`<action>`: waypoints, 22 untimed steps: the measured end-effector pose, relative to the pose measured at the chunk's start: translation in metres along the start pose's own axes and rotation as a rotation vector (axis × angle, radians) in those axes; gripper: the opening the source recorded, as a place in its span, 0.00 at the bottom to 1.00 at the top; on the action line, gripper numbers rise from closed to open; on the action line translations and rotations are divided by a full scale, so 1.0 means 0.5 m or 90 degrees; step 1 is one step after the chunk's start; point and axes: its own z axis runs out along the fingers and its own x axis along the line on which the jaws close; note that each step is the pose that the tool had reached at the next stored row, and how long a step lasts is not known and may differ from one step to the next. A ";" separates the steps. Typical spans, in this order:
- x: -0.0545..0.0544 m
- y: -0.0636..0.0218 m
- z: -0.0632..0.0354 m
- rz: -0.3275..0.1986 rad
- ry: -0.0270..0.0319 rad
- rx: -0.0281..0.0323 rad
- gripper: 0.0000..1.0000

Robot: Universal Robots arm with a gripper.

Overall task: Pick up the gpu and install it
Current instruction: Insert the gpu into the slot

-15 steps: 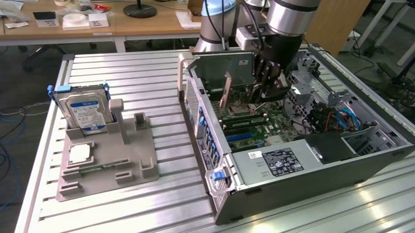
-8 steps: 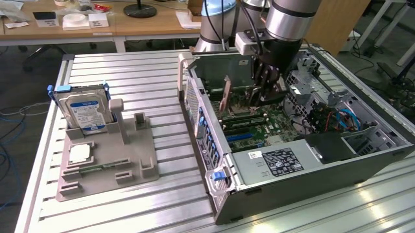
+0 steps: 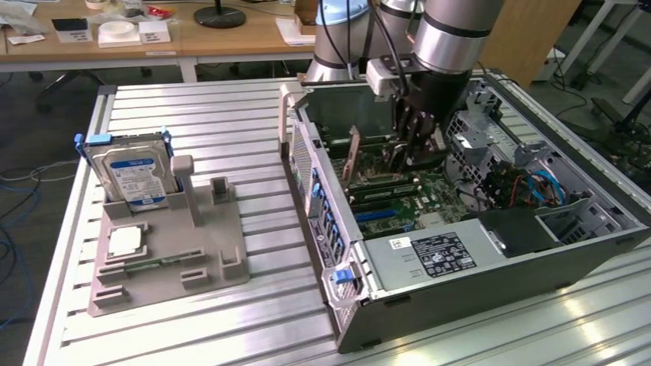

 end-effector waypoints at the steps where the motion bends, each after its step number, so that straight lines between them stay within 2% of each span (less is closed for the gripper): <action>1: 0.000 0.001 0.003 0.003 0.0001 0.0001 0.28; 7: 0.005 0.003 0.013 0.005 0.0001 0.0001 0.28; 12: 0.018 0.004 0.019 0.005 0.0000 0.0001 0.28; 18: 0.019 0.007 0.040 0.005 0.0001 0.0001 0.28; 22: 0.020 0.017 0.055 0.005 0.0001 0.0001 0.28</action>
